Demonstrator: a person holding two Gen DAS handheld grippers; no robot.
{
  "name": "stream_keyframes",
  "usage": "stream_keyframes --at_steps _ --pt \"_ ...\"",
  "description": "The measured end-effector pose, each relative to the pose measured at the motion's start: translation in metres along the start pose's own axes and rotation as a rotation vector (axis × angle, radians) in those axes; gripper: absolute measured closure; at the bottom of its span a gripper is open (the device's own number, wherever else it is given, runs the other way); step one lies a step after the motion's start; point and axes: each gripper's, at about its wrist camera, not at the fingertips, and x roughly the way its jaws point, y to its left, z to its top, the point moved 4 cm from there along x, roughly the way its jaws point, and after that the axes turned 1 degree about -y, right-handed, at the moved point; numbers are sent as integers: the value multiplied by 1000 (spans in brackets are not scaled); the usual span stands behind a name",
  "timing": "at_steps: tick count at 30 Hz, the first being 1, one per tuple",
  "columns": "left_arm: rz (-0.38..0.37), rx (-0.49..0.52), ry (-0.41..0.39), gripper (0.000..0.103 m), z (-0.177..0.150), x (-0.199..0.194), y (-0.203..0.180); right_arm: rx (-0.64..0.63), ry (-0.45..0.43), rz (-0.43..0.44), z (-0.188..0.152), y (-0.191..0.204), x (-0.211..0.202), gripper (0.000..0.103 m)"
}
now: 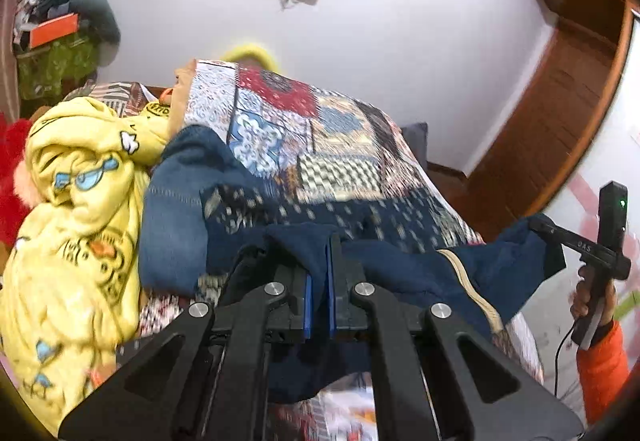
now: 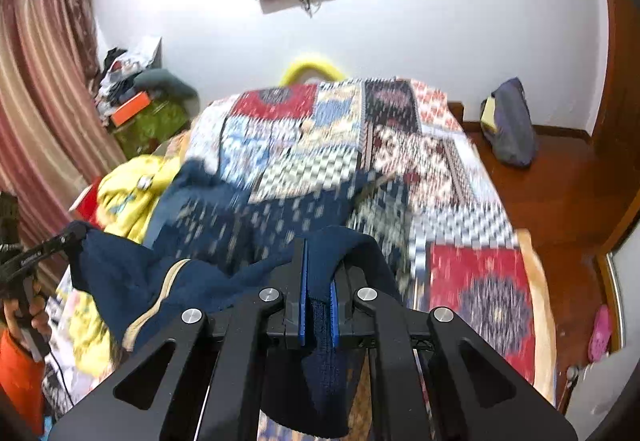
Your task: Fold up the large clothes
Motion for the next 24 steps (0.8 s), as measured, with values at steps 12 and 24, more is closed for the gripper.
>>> stream_keyframes --at_steps 12,24 --pt "171 -116 119 99 9 146 87 39 99 -115 29 -38 140 95" --pt "373 251 249 85 -26 180 53 7 240 -149 -7 -48 155 79"
